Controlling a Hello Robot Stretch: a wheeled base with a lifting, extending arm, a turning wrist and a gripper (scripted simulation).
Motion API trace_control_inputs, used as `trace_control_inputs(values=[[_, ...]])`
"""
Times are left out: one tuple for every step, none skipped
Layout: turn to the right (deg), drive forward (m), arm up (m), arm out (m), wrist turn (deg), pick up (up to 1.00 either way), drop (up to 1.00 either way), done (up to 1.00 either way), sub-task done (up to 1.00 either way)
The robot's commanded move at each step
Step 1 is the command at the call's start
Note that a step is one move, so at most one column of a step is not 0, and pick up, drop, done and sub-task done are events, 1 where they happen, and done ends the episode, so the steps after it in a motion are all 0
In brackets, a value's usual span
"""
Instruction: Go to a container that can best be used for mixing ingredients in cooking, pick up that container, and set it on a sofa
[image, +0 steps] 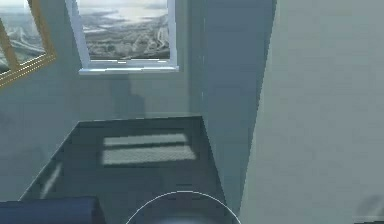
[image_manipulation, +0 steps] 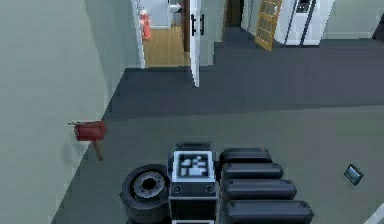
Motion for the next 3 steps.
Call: trace_control_inputs(values=[[-45.0,0.0,0.0,0.0,0.0,0.0,0.0,0.0,0.0],[-45.0,0.0,0.0,0.0,0.0,0.0,0.0,0.0,0.0],[-12.0,0.0,0.0,0.0,0.0,0.0,0.0,0.0,0.0]])
